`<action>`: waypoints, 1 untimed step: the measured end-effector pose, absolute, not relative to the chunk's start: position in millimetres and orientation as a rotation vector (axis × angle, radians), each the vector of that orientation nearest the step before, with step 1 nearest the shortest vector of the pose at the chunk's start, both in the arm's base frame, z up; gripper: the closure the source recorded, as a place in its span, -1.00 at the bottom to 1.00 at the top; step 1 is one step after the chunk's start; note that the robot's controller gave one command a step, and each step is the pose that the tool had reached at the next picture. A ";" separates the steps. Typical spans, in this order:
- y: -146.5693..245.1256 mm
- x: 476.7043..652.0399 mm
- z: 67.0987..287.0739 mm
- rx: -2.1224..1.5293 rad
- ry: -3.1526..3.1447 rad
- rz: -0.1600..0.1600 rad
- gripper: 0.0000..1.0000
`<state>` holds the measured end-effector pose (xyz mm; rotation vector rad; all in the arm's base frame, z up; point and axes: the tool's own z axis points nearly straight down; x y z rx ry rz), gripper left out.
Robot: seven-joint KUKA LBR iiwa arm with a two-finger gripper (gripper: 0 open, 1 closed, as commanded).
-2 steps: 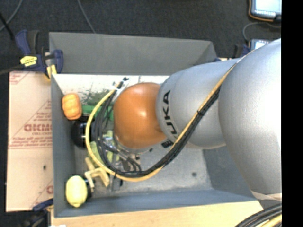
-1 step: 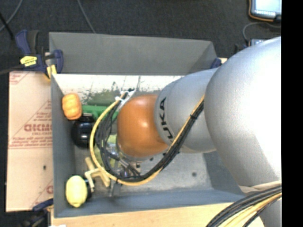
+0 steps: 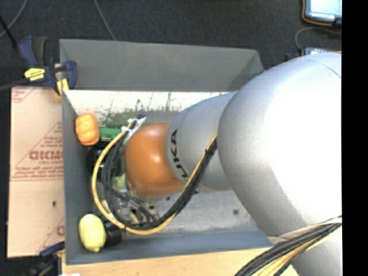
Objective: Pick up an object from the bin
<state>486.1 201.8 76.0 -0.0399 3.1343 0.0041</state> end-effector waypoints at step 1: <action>201.8 486.1 76.0 -0.037 3.134 0.004 1.00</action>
Offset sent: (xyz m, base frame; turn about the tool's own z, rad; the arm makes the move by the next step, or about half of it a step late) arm 0.0381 -0.0580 0.0788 -0.3397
